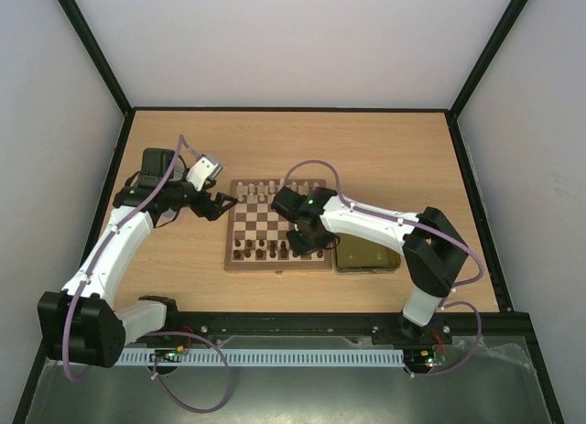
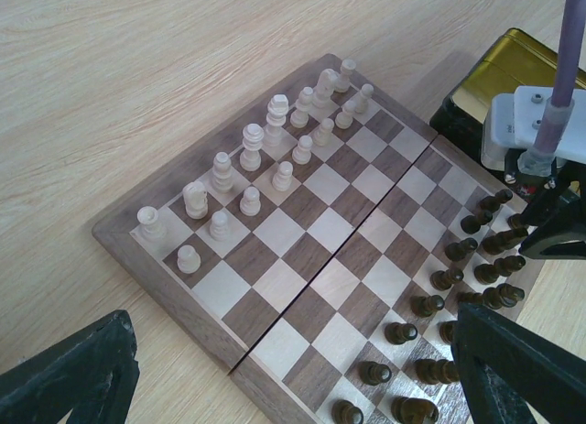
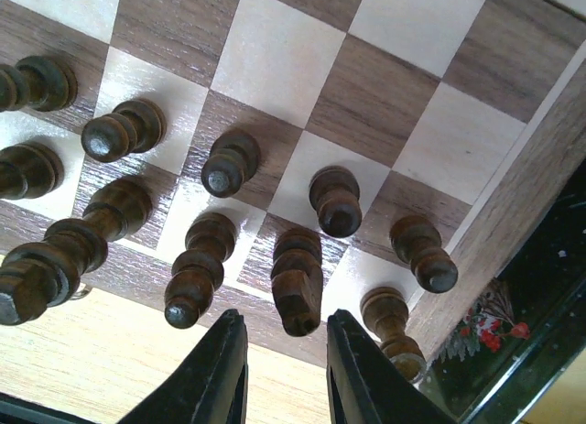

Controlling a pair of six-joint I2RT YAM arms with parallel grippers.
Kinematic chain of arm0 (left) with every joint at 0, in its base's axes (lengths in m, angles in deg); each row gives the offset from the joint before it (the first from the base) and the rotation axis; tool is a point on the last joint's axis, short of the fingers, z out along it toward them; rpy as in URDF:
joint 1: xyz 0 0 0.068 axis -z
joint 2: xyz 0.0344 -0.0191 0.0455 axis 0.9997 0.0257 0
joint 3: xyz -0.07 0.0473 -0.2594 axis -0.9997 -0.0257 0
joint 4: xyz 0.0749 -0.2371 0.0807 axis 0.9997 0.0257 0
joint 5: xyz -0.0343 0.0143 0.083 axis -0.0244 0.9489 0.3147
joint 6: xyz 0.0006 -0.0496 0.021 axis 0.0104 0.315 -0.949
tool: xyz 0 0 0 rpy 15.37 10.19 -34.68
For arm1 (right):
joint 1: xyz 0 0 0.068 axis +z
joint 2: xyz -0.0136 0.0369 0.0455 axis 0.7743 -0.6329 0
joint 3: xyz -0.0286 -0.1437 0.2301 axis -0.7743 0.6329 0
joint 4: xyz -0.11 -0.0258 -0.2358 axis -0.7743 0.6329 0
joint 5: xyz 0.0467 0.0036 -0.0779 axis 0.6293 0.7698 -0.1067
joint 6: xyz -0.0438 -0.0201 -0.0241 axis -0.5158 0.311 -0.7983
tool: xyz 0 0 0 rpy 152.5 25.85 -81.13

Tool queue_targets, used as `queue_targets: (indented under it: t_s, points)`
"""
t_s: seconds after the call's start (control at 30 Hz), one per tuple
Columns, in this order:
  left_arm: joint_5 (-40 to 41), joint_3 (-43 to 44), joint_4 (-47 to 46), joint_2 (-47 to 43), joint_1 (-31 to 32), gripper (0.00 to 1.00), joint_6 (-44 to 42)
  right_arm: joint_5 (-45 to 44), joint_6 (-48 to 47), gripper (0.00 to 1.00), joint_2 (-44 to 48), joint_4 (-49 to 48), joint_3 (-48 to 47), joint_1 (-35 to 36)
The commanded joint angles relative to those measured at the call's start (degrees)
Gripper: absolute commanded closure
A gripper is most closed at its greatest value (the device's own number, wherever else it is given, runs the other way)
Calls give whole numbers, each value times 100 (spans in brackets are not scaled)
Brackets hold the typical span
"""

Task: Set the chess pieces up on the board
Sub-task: Place the chess piece on the chessboard, then reset both arms

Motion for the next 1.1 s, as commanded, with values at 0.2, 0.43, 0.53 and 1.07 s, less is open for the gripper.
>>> queue_targets:
  t_s: [0.2,0.43,0.53,1.07]
  points:
    - [-123,-53,41,14,-35,7,-49,-423,-22,76,281,594,-334,32]
    - [-22,-35,66,-47,-42,7,-46,-660,297,73,1035,315,-210,-308]
    - [-80,-4,181,-29,-117,7,-116,-853,505,67,1597,-90,185,-641]
    - [656,252,1602,-469,-466,0,-948,-1763,702,2,3406,-617,1260,-1223]
